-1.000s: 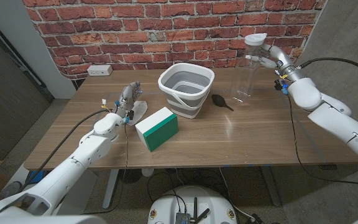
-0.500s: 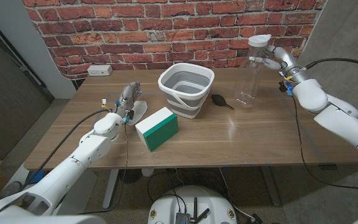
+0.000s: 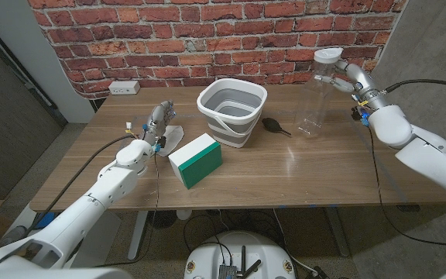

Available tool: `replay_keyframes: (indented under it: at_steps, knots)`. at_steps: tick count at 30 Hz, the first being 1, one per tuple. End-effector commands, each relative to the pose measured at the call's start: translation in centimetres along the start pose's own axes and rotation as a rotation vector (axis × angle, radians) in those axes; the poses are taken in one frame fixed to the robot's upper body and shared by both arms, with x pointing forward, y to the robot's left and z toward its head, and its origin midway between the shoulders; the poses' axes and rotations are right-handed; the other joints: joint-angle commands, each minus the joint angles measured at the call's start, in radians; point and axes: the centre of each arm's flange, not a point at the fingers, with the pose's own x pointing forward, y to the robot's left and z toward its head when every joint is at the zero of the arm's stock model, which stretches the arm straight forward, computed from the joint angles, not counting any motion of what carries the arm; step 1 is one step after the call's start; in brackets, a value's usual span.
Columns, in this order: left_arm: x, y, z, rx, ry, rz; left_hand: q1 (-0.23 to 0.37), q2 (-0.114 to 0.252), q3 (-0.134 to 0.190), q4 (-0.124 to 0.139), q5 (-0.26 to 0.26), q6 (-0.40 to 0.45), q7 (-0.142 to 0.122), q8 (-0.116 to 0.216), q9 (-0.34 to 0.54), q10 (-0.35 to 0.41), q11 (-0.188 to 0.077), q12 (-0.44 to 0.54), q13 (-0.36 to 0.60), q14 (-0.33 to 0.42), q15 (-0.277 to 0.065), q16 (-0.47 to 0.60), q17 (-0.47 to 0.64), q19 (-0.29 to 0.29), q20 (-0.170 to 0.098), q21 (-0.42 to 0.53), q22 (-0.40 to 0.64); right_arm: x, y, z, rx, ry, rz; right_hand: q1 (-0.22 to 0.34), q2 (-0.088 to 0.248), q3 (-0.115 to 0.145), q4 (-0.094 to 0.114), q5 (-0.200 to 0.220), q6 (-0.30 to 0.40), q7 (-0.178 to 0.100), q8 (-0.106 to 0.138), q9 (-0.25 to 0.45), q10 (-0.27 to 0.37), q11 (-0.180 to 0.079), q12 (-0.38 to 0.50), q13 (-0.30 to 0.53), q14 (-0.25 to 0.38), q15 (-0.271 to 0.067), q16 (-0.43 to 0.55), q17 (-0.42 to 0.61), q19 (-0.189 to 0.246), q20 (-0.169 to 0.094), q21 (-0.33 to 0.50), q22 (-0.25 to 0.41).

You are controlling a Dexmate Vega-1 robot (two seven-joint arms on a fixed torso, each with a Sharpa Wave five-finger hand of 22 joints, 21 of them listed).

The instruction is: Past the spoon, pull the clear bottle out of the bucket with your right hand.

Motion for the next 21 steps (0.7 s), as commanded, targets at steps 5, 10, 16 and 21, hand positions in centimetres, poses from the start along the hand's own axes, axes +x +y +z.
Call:
replay_keyframes:
  at_steps: [5, 10, 16, 21]
  knots:
    - [-0.4, 0.3, 0.2, -0.002, -0.007, 0.015, -0.007, 0.06, 0.005, 0.0, -0.003, 0.009, 0.0, 0.002, 0.003, 0.003, 0.0, 0.003, 0.005, 0.006, -0.002, -0.003, 0.003, 0.007, -0.027, 0.0, 0.002, -2.7, 1.4, -0.7, 0.004, 0.046, -0.052, -0.002, 0.004, -0.004, 0.001, 0.005, -0.005, -0.002, 0.002, 0.001, -0.005, -0.001, -0.002, 0.001, 0.007, -0.123, -0.001, 0.001, 0.013, -0.003, 0.004, 0.004]
    - [-0.4, 0.3, 0.2, -0.002, -0.002, 0.016, -0.007, 0.06, 0.005, 0.0, -0.003, 0.009, 0.0, 0.002, 0.003, 0.003, 0.0, 0.003, 0.005, 0.005, -0.002, -0.003, 0.002, 0.008, -0.026, 0.0, 0.002, -3.2, 2.0, -1.1, 0.017, 0.059, -0.055, 0.0, 0.004, -0.004, 0.001, 0.005, -0.004, -0.002, 0.002, 0.001, -0.005, -0.002, -0.002, 0.001, 0.008, -0.122, -0.001, 0.001, 0.015, -0.003, 0.005, 0.004]
    - [-0.1, 0.3, 0.4, 0.002, -0.005, 0.008, -0.007, 0.06, 0.006, -0.001, -0.003, 0.01, 0.0, 0.002, 0.003, 0.003, 0.0, 0.003, 0.005, 0.006, -0.003, -0.003, 0.003, 0.008, -0.026, 0.0, 0.002, -3.5, 2.7, -1.4, 0.027, 0.064, -0.053, 0.001, 0.005, -0.004, 0.0, 0.005, -0.004, -0.003, 0.003, 0.001, -0.008, -0.006, -0.003, 0.001, 0.007, -0.125, -0.002, 0.002, 0.016, -0.006, 0.005, 0.004]
    - [0.0, 0.4, 0.6, 0.004, -0.006, 0.01, -0.007, 0.06, 0.006, -0.001, -0.003, 0.01, 0.0, 0.002, 0.003, 0.003, 0.0, 0.003, 0.005, 0.006, -0.004, -0.003, 0.003, 0.008, -0.025, 0.0, 0.002, -3.5, 3.1, -1.7, 0.036, 0.065, -0.053, 0.002, 0.005, -0.004, -0.001, 0.005, -0.004, -0.006, 0.003, 0.001, -0.006, -0.007, -0.002, 0.001, 0.009, -0.123, -0.001, 0.002, 0.019, -0.007, 0.006, 0.004]
